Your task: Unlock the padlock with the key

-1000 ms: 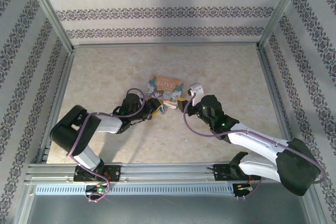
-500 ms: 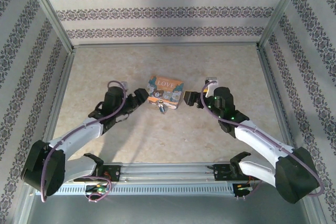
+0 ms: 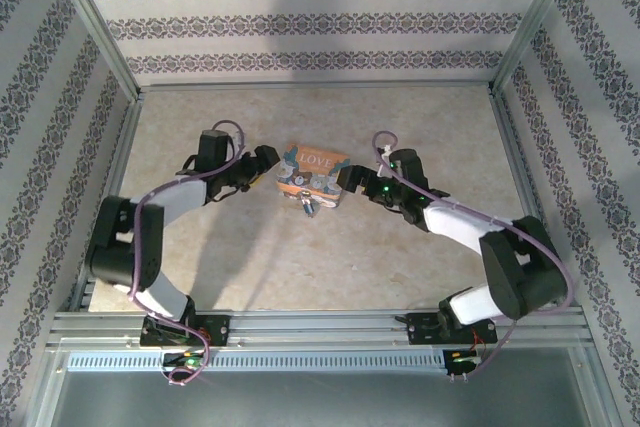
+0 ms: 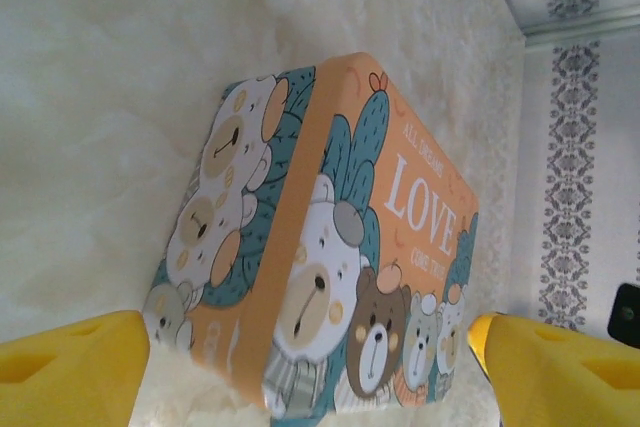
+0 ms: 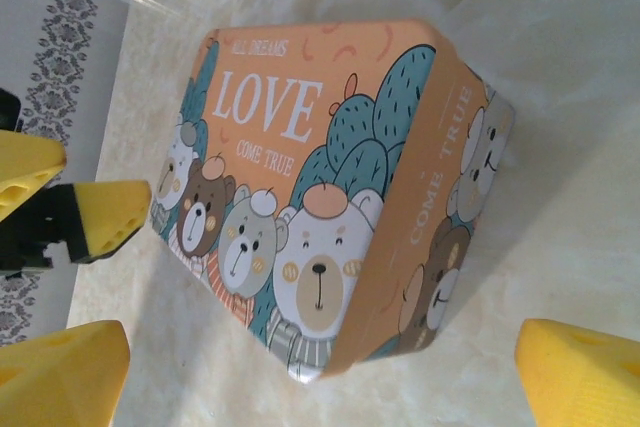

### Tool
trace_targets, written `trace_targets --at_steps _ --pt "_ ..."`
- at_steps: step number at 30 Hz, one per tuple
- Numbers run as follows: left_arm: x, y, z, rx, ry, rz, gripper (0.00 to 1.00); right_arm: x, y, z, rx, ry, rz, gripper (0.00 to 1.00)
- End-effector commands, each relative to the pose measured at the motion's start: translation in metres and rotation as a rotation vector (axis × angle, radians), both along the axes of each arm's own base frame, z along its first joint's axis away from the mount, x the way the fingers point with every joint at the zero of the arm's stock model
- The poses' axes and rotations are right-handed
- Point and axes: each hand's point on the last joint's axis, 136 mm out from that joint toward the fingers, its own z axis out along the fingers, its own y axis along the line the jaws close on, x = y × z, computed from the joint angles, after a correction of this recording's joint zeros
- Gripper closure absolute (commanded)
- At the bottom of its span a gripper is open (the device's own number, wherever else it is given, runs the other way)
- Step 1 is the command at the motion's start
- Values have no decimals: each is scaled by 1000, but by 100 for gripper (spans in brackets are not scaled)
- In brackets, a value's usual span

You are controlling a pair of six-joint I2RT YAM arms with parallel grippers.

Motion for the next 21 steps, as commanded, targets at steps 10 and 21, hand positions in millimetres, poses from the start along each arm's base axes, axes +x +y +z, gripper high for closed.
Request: trace_targets --at_steps 10,21 --pt "15 -51 -2 -101 -31 -203 29 37 45 1 112 49 125 4" --pt "-22 -43 -4 -64 -17 -149 30 71 55 -1 63 -9 174 6"
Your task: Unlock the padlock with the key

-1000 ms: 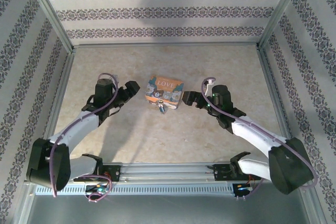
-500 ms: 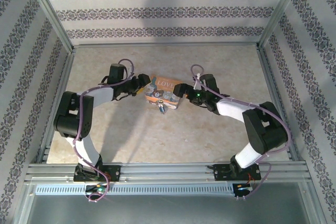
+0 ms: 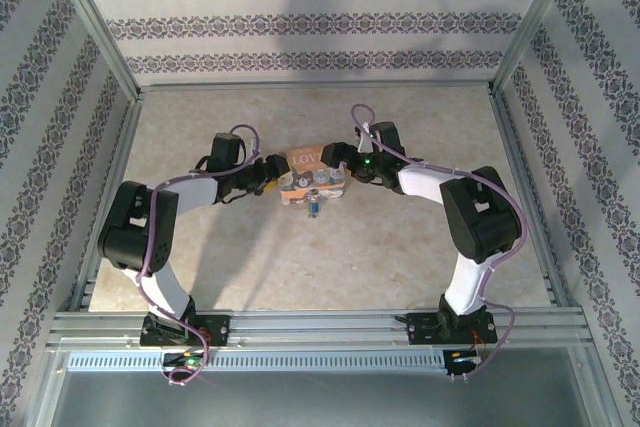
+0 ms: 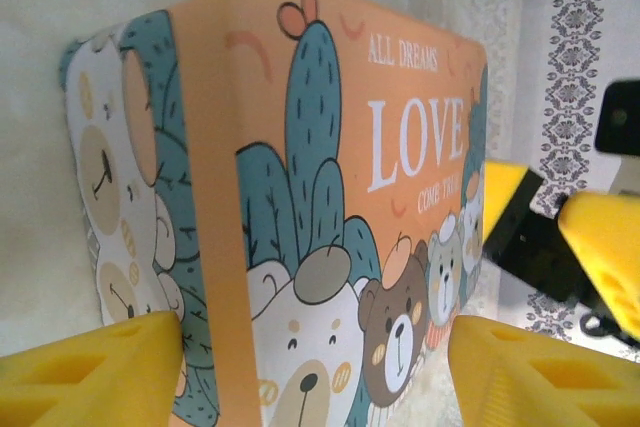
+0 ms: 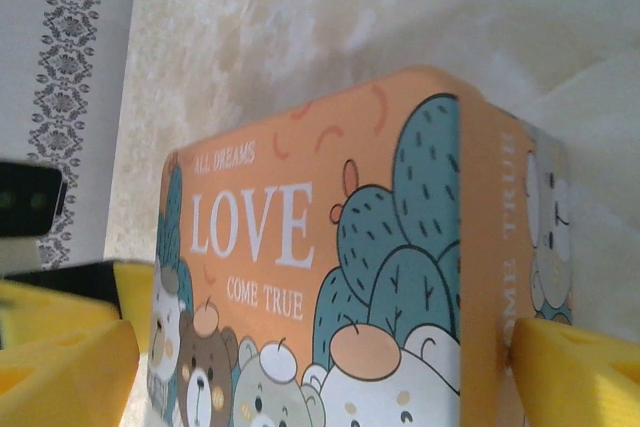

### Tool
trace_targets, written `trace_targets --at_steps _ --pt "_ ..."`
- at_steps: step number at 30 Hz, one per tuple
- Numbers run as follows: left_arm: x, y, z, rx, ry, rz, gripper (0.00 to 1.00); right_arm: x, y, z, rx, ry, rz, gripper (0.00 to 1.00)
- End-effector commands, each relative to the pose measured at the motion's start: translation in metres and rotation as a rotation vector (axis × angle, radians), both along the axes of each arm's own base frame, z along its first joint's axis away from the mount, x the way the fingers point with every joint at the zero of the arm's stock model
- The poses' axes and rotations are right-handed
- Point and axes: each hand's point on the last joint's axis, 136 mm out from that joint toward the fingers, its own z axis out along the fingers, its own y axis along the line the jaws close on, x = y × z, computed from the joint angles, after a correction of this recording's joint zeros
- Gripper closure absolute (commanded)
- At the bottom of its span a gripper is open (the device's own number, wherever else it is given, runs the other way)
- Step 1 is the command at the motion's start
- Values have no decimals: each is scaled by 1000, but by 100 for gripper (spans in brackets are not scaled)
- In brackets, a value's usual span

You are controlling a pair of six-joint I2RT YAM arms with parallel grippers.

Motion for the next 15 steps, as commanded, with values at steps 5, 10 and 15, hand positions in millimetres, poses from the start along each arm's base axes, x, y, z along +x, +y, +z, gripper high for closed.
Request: trace_targets --at_steps 5,10,15 --pt "-13 -1 20 20 -67 14 28 4 -21 21 -60 -125 0 5" --pt "-20 16 46 109 -139 45 28 -28 -55 43 -140 -193 -32 6" --pt "-22 17 91 138 -258 11 28 -83 -36 49 -99 -209 35 15"
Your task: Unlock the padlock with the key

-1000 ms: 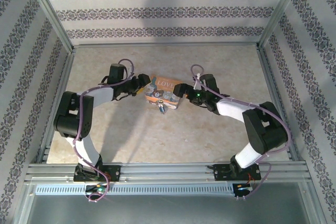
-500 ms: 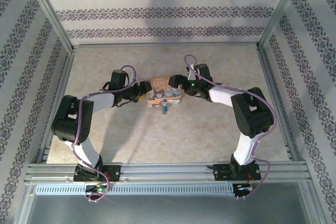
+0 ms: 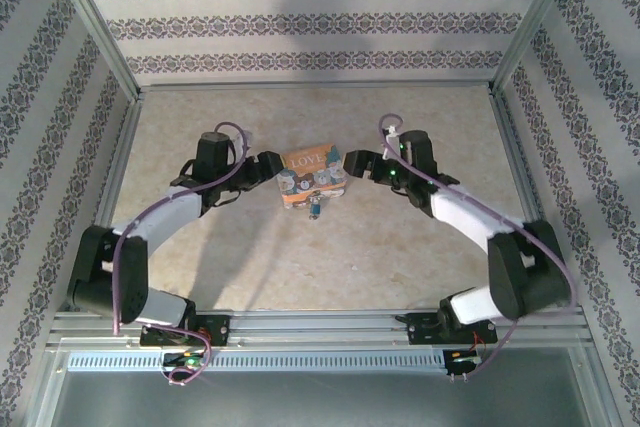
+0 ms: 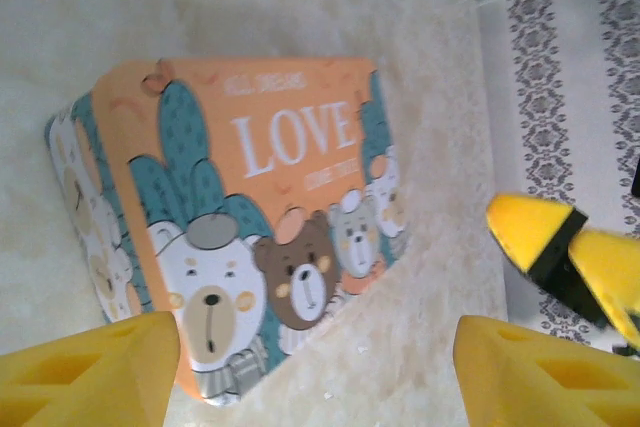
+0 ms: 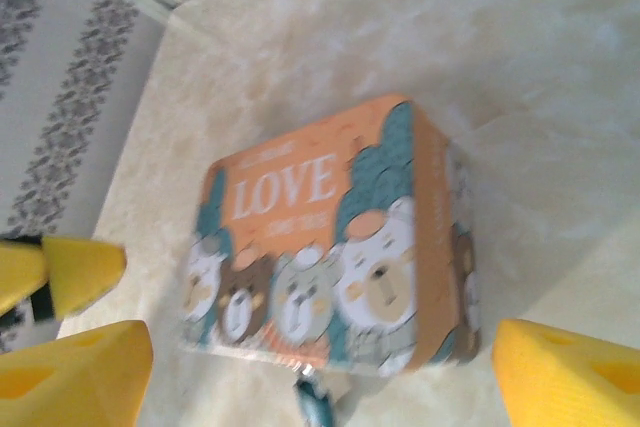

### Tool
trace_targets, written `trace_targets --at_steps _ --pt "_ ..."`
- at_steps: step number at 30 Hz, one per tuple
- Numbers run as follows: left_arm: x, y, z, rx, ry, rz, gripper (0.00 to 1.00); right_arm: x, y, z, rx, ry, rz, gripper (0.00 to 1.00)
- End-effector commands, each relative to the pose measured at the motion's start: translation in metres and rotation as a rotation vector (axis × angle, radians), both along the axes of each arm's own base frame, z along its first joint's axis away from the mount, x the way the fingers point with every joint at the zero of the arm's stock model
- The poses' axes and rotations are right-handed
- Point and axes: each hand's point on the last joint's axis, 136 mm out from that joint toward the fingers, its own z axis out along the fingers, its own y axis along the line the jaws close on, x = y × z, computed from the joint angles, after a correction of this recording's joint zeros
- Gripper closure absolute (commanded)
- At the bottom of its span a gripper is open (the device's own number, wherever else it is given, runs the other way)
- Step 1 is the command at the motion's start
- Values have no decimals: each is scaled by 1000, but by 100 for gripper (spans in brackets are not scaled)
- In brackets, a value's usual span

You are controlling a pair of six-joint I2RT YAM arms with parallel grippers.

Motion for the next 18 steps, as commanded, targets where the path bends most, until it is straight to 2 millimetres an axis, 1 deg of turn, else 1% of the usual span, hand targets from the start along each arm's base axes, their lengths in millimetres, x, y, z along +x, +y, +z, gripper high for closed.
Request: trace_targets --at_steps 1,3,5,8,14,18 --pt "2 -1 25 44 -68 -35 29 -35 22 -17 -21 22 75 17" --pt "7 -11 39 2 -83 -79 31 -49 40 -23 -17 28 108 21" --pt "12 -23 46 -40 -87 -119 33 -55 52 -31 -19 28 111 25" --pt "23 -39 47 -66 -79 -164 35 -56 63 -49 -16 49 95 32" --pt "37 -71 28 -50 -32 -254 36 -53 80 -83 -45 94 76 43" --pt "44 -80 10 -29 -6 -262 37 -50 87 -98 -49 116 70 47"
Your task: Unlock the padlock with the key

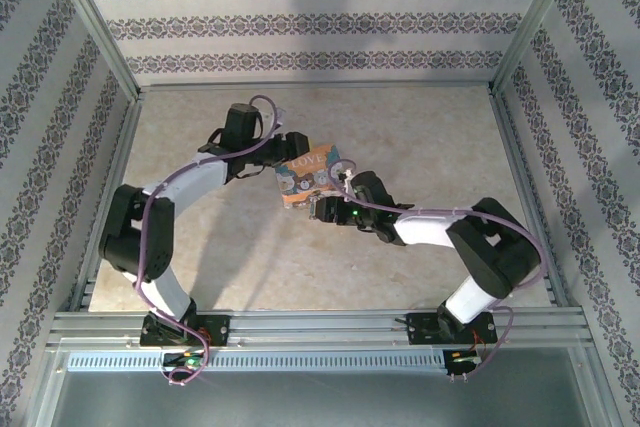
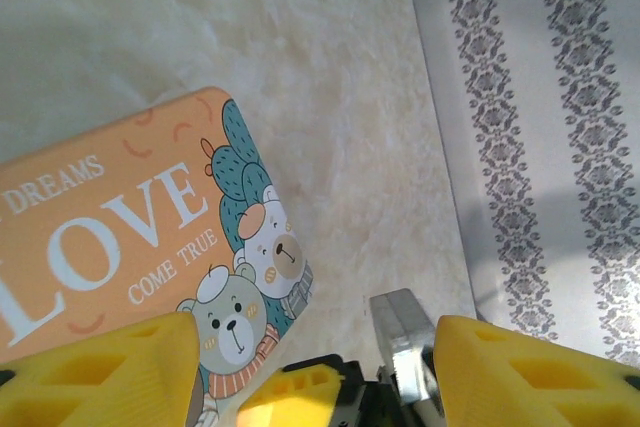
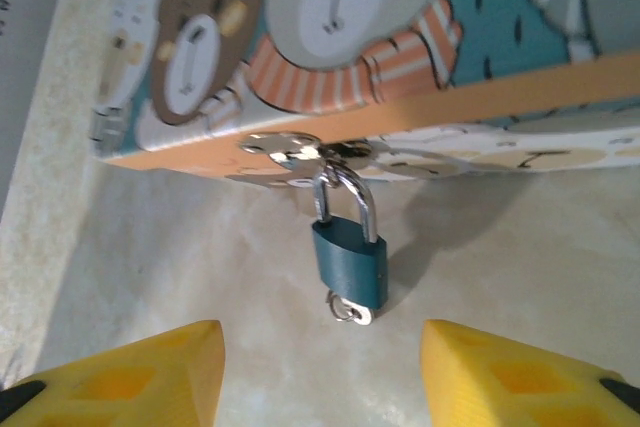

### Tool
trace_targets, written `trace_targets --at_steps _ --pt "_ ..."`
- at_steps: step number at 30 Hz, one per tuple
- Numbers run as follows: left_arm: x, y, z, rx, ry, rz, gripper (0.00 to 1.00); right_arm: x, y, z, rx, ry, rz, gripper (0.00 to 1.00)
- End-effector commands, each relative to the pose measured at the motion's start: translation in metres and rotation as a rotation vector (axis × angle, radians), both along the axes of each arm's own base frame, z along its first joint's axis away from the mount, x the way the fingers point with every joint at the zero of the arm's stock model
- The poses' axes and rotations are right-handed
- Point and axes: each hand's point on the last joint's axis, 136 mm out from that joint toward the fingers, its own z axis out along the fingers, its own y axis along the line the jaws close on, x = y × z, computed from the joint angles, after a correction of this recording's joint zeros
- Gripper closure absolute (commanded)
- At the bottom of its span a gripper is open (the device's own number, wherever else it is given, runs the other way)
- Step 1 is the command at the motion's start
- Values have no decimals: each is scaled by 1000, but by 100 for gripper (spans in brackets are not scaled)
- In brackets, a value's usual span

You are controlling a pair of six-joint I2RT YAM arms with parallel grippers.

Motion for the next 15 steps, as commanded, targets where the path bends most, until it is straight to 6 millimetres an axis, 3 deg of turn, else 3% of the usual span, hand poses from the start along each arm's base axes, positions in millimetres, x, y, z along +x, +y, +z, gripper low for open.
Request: trace_targets --at_steps 1,15 --pt "0 -9 -5 15 -2 -40 38 14 9 6 31 -41 -41 47" --pt "2 -3 -48 101 65 -25 39 18 20 -14 48 -7 -59 57"
